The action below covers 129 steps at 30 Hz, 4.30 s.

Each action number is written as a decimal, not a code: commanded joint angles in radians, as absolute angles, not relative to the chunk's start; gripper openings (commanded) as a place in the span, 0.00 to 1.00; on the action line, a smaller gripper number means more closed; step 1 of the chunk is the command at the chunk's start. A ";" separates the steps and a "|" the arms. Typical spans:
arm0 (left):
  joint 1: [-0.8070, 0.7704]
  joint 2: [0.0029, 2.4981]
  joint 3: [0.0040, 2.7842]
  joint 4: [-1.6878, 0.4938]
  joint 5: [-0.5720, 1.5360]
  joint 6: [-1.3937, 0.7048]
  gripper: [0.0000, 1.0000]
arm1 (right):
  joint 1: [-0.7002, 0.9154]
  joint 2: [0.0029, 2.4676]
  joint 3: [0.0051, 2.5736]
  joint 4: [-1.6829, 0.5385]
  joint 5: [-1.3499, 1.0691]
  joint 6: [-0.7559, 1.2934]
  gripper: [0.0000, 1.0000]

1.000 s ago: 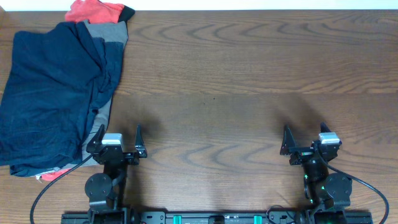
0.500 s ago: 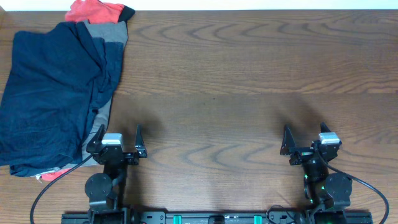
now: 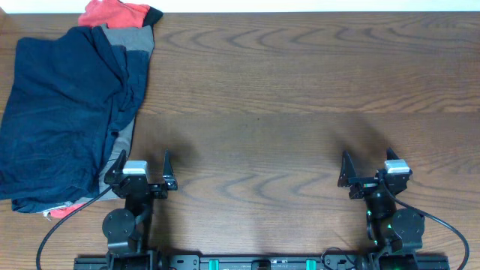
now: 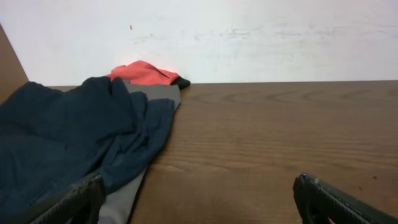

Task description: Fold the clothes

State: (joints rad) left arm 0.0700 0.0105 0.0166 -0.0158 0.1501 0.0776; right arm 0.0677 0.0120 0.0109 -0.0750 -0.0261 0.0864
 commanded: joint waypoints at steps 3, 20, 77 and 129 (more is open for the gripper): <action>0.066 0.004 0.004 -0.056 0.164 0.069 0.98 | 0.052 0.005 0.006 -0.074 -0.023 0.073 0.99; 0.066 0.004 0.023 0.033 0.198 0.023 0.98 | 0.052 0.005 0.007 0.013 -0.063 0.075 0.99; 0.067 1.179 1.433 -1.027 0.201 0.047 0.98 | 0.052 1.193 1.259 -0.677 -0.320 -0.002 0.99; 0.916 1.903 1.751 -0.918 0.182 0.041 0.98 | 0.124 1.442 1.258 -0.640 -0.348 -0.002 0.99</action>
